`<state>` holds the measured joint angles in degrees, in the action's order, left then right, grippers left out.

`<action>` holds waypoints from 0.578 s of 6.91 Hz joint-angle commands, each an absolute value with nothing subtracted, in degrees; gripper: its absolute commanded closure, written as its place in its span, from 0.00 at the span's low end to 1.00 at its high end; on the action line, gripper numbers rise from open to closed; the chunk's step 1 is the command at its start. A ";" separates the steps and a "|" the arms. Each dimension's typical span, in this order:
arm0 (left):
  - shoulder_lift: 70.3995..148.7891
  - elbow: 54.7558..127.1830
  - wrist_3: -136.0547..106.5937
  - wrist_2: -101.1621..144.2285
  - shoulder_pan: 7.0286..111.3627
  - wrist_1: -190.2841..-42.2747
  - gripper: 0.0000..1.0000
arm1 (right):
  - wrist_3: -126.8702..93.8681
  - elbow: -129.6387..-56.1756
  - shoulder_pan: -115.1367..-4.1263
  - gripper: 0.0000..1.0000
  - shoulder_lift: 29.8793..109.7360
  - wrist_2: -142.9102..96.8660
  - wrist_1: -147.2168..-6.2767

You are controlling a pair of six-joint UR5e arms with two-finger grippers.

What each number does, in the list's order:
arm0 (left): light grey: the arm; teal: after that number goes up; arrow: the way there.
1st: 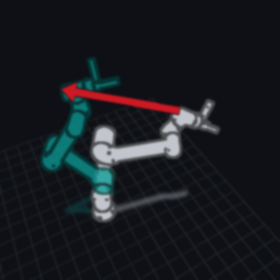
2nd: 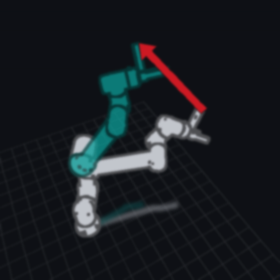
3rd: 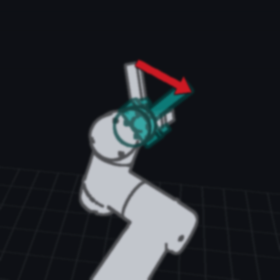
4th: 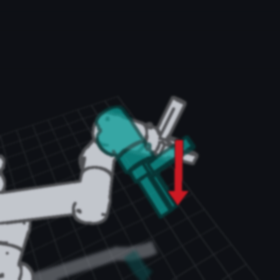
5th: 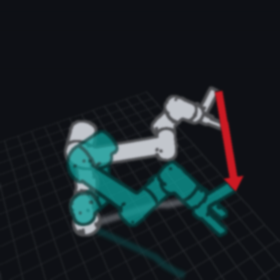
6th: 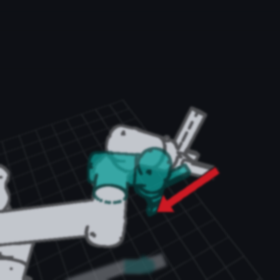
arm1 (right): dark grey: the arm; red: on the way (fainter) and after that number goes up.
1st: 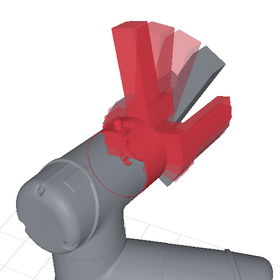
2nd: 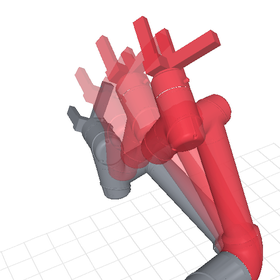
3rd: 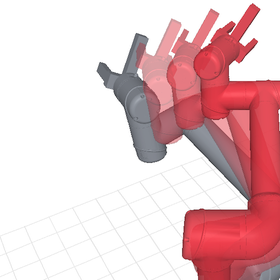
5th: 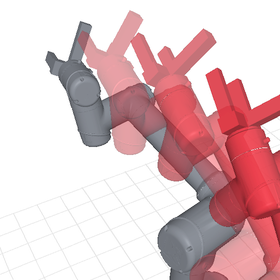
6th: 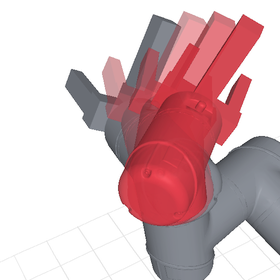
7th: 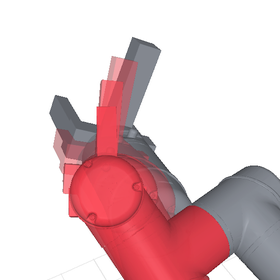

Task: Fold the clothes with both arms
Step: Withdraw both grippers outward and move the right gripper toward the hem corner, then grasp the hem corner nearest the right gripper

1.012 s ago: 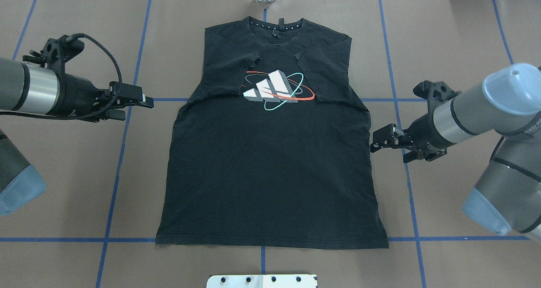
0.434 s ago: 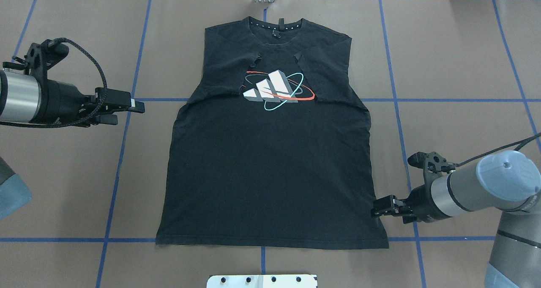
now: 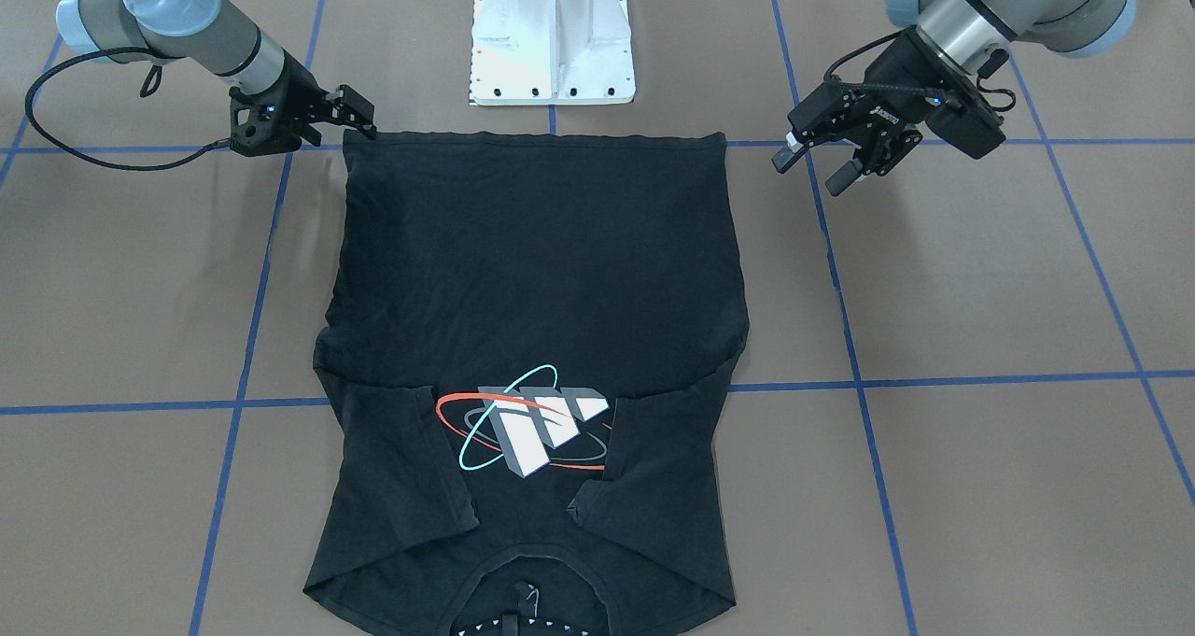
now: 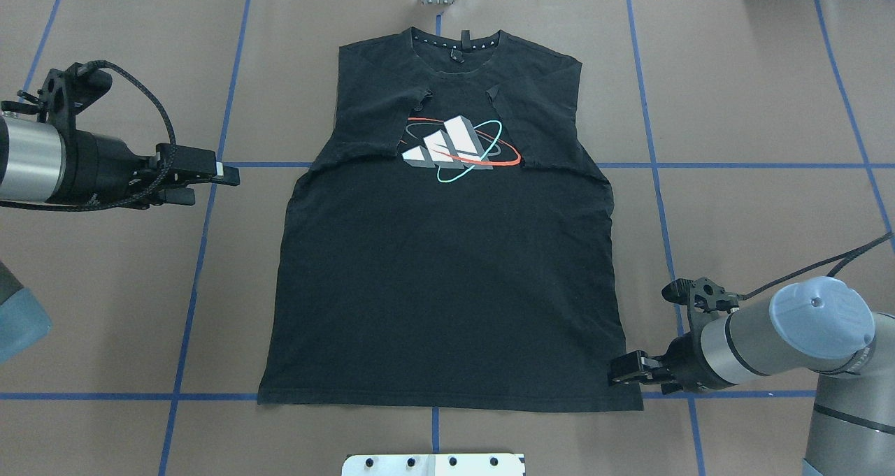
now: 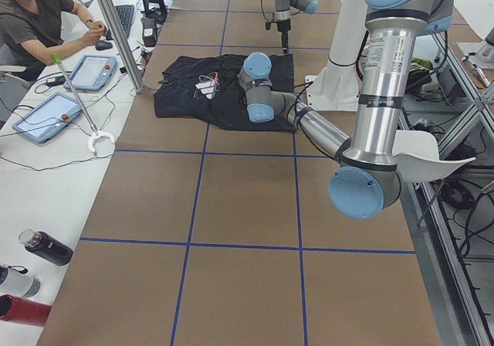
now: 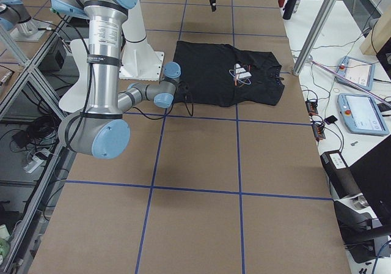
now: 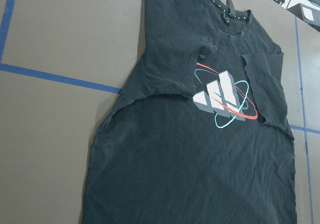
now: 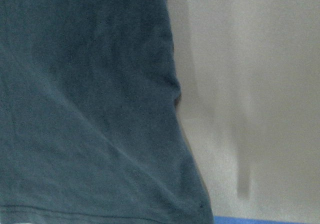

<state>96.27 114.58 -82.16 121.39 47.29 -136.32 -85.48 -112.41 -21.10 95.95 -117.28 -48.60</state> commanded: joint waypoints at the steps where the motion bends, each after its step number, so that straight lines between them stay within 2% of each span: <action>1: 96.24 114.52 -81.92 121.38 47.29 -136.32 0.01 | -85.52 -111.89 -19.96 0.08 95.71 -117.25 -48.60; 4: 96.15 114.43 -81.83 121.38 47.29 -136.32 0.01 | -85.52 -111.09 -18.98 0.15 95.19 -117.60 -48.60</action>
<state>96.17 114.47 -81.84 121.38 47.28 -136.32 -85.51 -111.19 -19.13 95.29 -117.37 -48.60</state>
